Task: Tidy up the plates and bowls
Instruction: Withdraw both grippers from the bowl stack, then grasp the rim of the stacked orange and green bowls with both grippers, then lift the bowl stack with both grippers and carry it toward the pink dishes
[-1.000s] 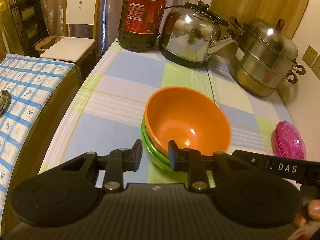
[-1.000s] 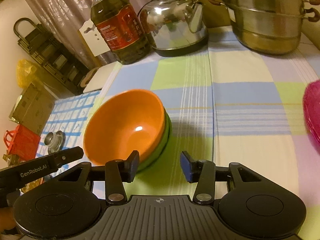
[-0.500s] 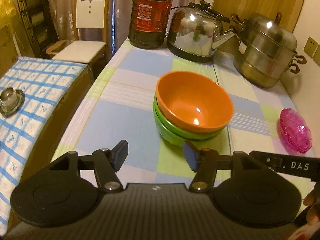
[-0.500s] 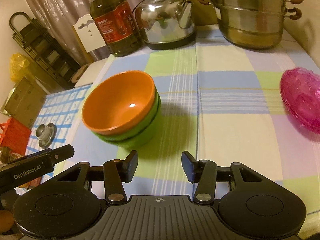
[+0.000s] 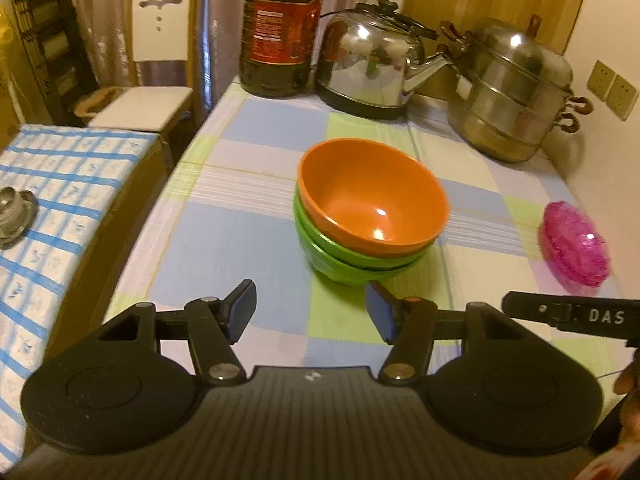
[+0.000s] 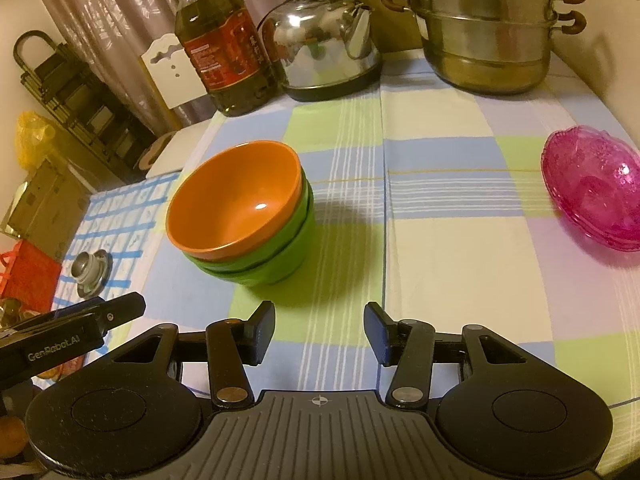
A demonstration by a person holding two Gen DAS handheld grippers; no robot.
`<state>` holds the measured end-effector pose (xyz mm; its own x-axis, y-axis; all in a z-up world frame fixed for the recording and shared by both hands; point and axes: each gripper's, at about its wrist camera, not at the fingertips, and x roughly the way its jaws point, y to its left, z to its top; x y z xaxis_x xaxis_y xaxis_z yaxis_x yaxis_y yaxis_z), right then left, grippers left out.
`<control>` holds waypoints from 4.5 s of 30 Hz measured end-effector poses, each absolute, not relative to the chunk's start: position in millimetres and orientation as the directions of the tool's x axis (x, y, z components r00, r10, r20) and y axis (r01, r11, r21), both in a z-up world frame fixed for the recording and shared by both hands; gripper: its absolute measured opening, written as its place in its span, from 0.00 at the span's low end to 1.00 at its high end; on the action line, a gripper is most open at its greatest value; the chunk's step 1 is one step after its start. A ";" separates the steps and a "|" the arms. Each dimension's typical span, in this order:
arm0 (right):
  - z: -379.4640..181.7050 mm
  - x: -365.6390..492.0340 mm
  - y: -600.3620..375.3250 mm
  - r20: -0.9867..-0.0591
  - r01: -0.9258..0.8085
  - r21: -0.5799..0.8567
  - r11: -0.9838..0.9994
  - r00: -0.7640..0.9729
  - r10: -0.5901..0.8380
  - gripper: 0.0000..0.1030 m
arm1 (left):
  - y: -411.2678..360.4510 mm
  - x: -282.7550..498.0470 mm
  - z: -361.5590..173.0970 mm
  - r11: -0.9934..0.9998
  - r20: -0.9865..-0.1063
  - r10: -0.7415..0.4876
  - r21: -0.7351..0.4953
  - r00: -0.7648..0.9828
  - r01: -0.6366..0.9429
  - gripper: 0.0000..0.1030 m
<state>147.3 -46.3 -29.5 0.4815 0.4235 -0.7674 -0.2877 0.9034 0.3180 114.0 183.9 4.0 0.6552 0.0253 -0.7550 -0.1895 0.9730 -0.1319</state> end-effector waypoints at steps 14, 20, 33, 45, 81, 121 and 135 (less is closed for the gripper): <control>-14.5 172.9 -54.6 -0.741 -0.229 0.423 0.877 0.470 0.480 0.48 | 201.3 155.6 16.3 0.970 -0.760 -0.033 -0.180 0.649 -0.162 0.55; -5.4 200.0 -39.0 -0.722 -0.231 0.454 0.860 0.470 0.508 0.48 | 212.3 189.9 11.7 0.973 -0.773 -0.061 -0.188 0.631 -0.136 0.54; -46.5 260.5 4.1 -0.786 -0.200 0.462 0.864 0.359 0.503 0.48 | 236.8 249.1 -28.1 0.956 -0.847 -0.124 -0.241 0.516 -0.167 0.52; -78.6 283.5 10.8 -0.826 -0.161 0.452 0.877 0.296 0.480 0.48 | 236.7 271.9 -54.5 0.952 -0.880 -0.162 -0.259 0.447 -0.165 0.39; -71.9 250.0 -8.1 -0.829 -0.130 0.447 0.885 0.312 0.464 0.29 | 204.0 247.8 -43.6 0.961 -0.880 -0.170 -0.248 0.444 -0.125 0.21; -33.1 101.1 -226.3 -0.824 0.153 0.431 0.889 0.467 0.319 0.29 | -14.0 165.2 -23.6 0.938 -0.852 -0.346 -0.300 0.393 0.176 0.21; -22.7 80.4 -280.4 -0.814 0.226 0.434 0.872 0.514 0.272 0.29 | -65.4 164.6 -21.7 0.921 -0.844 -0.380 -0.305 0.379 0.244 0.21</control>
<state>80.4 -280.4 -22.7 0.5136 0.2720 -0.8138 0.2256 0.8722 0.4339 164.6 -65.4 -21.7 0.3787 -0.3798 -0.8440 0.2440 0.9206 -0.3048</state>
